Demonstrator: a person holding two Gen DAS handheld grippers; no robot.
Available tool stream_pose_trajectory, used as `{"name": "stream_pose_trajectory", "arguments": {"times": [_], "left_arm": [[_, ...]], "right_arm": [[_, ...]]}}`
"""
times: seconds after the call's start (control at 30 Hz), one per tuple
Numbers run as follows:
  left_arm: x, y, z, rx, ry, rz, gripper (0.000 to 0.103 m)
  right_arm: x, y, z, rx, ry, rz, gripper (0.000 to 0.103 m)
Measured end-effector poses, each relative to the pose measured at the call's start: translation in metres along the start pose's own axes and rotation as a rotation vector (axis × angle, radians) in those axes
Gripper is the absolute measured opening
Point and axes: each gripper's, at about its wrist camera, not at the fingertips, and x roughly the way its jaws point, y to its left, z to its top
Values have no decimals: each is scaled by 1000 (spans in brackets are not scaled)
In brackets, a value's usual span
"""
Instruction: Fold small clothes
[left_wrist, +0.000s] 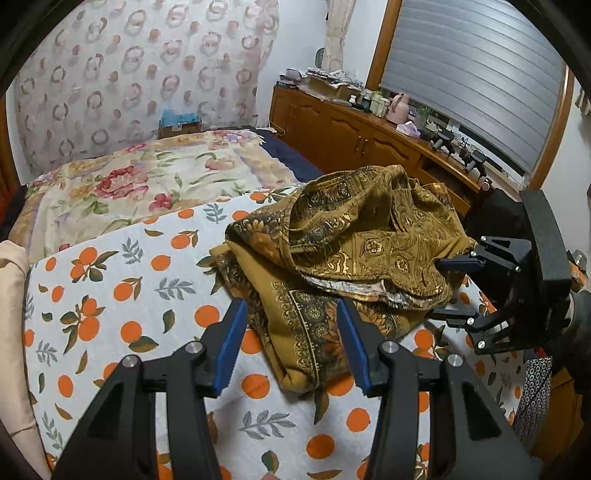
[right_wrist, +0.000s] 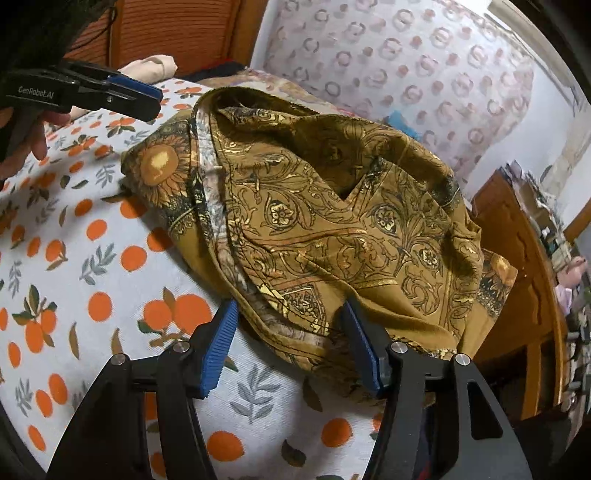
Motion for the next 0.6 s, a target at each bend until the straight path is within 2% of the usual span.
{"name": "stream_pose_trajectory", "arguments": {"times": [0.03, 0.07, 0.13, 0.2, 0.27, 0.4, 0.6], "left_arm": [[0, -1, 0, 4, 1, 2, 49], [0, -1, -1, 6, 0, 3, 50], [0, -2, 0, 8, 2, 3, 50], [1, -3, 0, 12, 3, 2, 50], [2, -3, 0, 14, 3, 1, 50], [3, -2, 0, 15, 5, 7, 50], [17, 1, 6, 10, 26, 19, 50]], "right_arm": [[0, -1, 0, -2, 2, -5, 48], [-2, -4, -2, -3, -2, -8, 43], [-8, -10, -2, -6, -22, 29, 15], [-20, -19, -1, 6, -68, -22, 4], [-31, -35, 3, 61, -115, -28, 2], [-39, -70, 17, 139, -183, -113, 0], [-15, -114, 44, 209, -191, -159, 0]]}}
